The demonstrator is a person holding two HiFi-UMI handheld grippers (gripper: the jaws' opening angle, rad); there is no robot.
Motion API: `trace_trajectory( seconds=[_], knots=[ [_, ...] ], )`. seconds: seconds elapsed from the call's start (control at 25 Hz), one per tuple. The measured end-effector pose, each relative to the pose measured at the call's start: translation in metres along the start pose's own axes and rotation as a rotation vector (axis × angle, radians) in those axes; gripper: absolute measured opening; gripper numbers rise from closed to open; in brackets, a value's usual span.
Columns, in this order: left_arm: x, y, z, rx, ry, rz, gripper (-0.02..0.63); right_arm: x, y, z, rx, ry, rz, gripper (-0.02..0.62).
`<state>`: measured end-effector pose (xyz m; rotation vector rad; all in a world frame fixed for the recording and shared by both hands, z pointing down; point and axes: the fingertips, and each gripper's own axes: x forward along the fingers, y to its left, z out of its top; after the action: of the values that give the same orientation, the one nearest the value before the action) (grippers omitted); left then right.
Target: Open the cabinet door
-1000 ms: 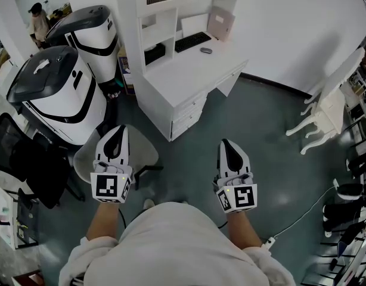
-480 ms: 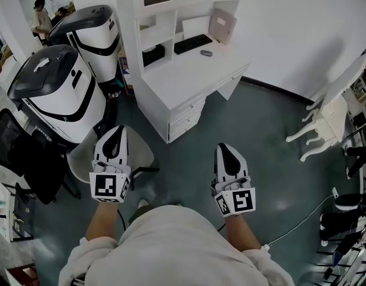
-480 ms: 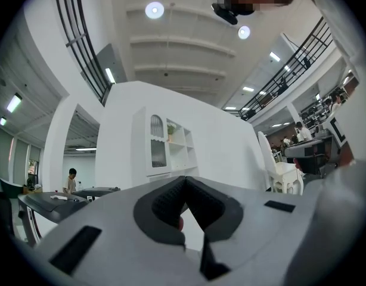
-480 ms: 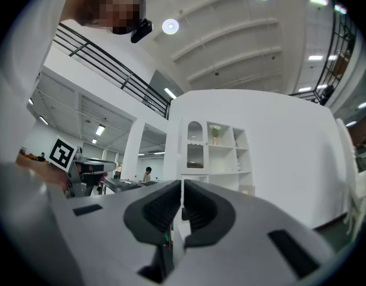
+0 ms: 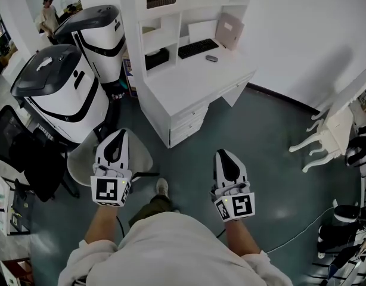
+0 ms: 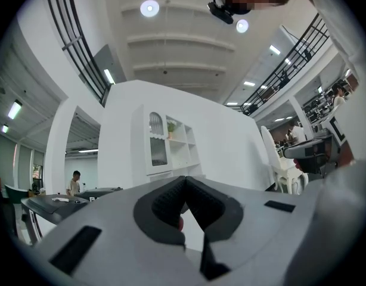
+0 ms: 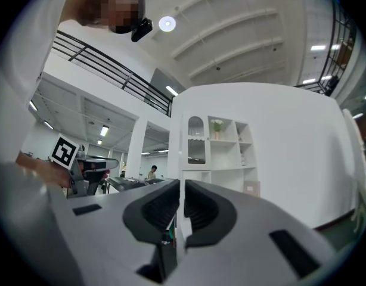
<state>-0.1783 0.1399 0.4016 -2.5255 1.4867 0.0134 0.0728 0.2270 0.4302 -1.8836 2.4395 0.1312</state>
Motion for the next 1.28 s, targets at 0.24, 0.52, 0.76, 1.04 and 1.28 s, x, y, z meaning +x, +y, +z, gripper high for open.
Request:
trace_trajectory(
  seconds=[0.24,0.52,0.76,1.04,1.28],
  knots=[
    [0.047,0.014,-0.026,-0.015,0.010,0.014,-0.002,0.046,-0.022,-0.016,-0.006,0.018,0.019,0.035],
    [0.132,0.043,-0.045,-0.022,-0.007,0.027,-0.002,0.133,-0.068,-0.012,-0.045,-0.007,0.020,0.041],
    [0.211,0.074,-0.052,-0.034,-0.010,0.027,-0.002,0.216,-0.109,0.000,-0.062,-0.028,0.002,0.044],
    [0.275,0.102,-0.070,-0.036,0.005,0.036,-0.002,0.288,-0.144,-0.013,-0.048,-0.019,-0.013,0.052],
    [0.312,0.109,-0.073,-0.026,0.014,0.069,-0.002,0.339,-0.171,-0.013,-0.045,-0.027,0.018,0.061]
  ],
)
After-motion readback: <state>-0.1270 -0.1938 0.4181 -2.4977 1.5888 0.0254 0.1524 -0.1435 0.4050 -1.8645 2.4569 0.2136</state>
